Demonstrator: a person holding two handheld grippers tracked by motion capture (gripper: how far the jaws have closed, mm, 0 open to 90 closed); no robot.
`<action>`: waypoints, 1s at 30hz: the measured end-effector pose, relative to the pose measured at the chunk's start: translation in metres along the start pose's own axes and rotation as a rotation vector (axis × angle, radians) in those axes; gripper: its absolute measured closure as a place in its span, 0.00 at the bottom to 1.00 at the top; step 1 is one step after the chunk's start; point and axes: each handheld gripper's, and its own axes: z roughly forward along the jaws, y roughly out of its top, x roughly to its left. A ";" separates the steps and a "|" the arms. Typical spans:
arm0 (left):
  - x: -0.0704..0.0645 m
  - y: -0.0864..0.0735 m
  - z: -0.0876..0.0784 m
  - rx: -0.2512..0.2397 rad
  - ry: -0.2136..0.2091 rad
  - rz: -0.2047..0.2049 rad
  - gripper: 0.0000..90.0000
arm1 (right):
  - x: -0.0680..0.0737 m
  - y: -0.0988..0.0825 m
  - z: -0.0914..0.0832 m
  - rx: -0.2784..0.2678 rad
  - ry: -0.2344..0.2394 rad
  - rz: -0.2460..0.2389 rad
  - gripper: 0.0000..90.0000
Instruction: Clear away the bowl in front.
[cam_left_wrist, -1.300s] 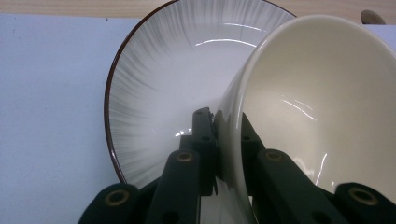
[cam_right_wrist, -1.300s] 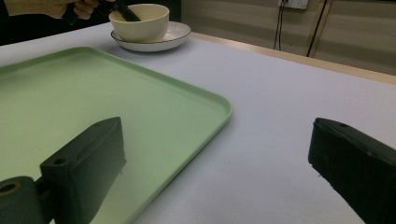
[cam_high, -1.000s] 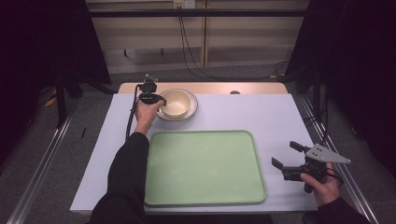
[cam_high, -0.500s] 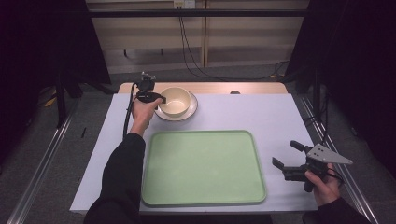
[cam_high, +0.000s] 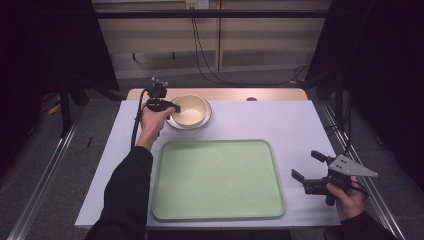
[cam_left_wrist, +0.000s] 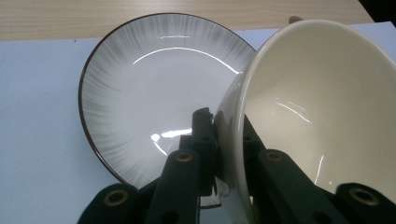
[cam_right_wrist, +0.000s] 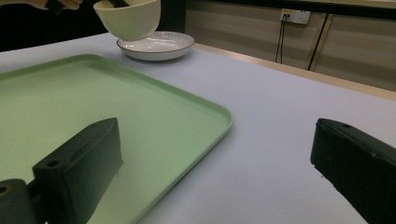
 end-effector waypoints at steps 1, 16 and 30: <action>-0.002 0.000 -0.002 -0.002 -0.010 -0.004 0.93 | 0.000 0.000 0.000 0.001 0.001 -0.002 0.02; -0.025 -0.006 -0.003 0.018 -0.076 0.057 0.93 | 0.000 0.000 0.000 -0.002 0.004 -0.006 0.02; -0.057 -0.010 0.007 0.067 -0.140 0.112 0.93 | 0.001 -0.001 0.000 -0.017 0.015 -0.017 0.01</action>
